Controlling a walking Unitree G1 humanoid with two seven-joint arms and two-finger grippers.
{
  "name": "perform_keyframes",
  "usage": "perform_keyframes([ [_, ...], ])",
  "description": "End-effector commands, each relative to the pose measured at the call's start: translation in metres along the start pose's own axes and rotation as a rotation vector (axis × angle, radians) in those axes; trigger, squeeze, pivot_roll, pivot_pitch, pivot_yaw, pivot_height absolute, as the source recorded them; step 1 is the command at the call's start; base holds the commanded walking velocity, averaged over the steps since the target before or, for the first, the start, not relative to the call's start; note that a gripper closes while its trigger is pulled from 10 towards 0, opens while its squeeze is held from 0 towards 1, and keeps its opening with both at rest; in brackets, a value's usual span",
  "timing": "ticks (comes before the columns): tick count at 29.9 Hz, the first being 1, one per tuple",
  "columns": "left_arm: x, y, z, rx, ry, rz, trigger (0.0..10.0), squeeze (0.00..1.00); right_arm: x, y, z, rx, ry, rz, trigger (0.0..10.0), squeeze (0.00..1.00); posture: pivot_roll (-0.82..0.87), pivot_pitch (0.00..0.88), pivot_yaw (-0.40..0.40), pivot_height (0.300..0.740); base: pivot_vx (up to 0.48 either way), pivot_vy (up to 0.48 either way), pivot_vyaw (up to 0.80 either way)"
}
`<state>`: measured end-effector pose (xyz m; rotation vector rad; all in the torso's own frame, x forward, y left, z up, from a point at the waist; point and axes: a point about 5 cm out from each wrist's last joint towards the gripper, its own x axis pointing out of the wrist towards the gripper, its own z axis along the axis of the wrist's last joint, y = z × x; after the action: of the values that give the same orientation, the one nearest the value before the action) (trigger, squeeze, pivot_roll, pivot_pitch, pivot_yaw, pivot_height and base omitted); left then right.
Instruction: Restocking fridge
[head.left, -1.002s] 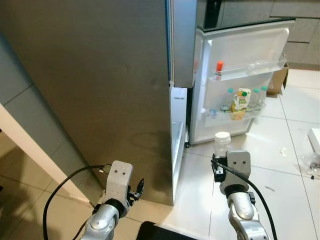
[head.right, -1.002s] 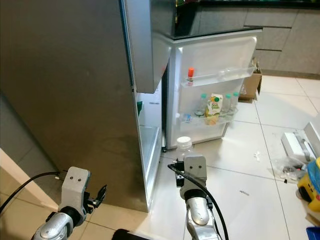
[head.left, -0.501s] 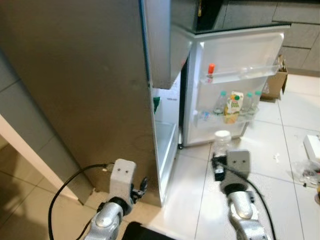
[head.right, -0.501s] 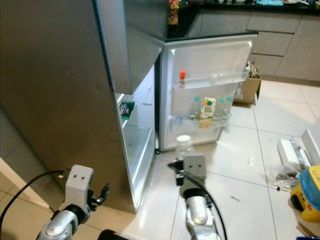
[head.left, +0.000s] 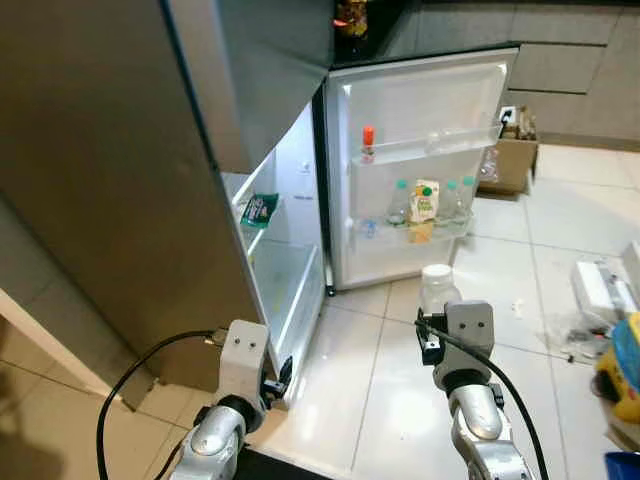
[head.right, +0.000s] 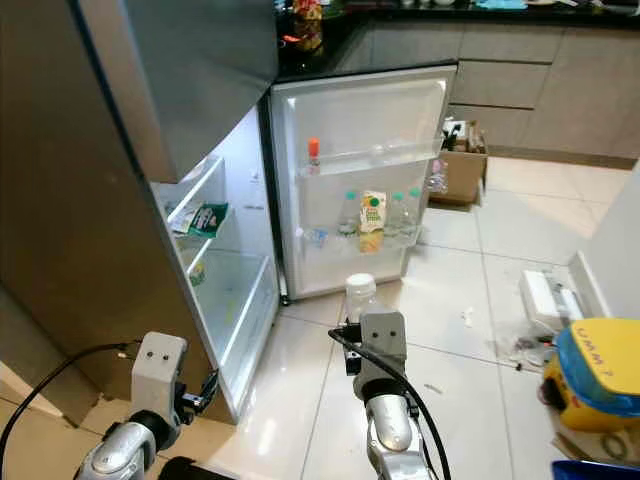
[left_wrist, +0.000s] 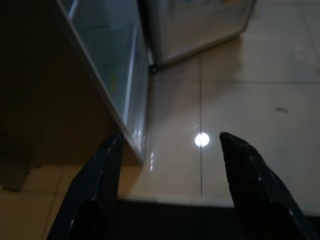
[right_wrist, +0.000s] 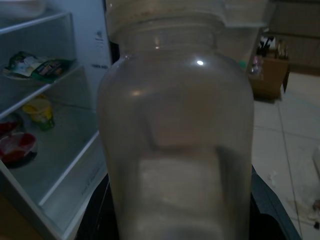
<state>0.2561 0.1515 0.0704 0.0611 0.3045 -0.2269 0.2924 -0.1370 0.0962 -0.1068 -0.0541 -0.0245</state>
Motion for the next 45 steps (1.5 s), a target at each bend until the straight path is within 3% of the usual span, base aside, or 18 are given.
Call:
perform_keyframes([
  [1, -0.0007, 0.0018, -0.0043, 0.003, 0.015, 0.007, 10.0, 0.00, -0.0004, -0.0013, 0.0007, 0.000, -0.002, -0.006, 10.0, 0.00, -0.10, 0.119, 0.053, 0.710, 0.000, -0.292, 0.00],
  [24, 0.0022, 0.0020, -0.0018, -0.020, -0.006, -0.013, 10.0, 0.00, -0.0008, -0.0014, -0.0013, -0.005, 0.008, -0.004, 10.0, 0.00, -0.10, 0.118, 0.054, 0.710, 0.000, -0.013, 0.00],
  [36, 0.0030, -0.0022, 0.0012, 0.004, -0.030, -0.053, 10.0, 0.00, -0.0016, -0.0040, -0.0042, 0.017, 0.020, -0.023, 10.0, 0.00, -0.10, 0.124, 0.057, 0.710, 0.423, 0.000, 0.00],
  [45, 0.0032, -0.0036, 0.0013, -0.002, -0.034, -0.061, 10.0, 0.00, -0.0016, -0.0043, -0.0047, 0.022, 0.025, -0.025, 10.0, 0.00, -0.10, 0.125, 0.056, 0.710, 0.451, 0.000, -0.63],
])
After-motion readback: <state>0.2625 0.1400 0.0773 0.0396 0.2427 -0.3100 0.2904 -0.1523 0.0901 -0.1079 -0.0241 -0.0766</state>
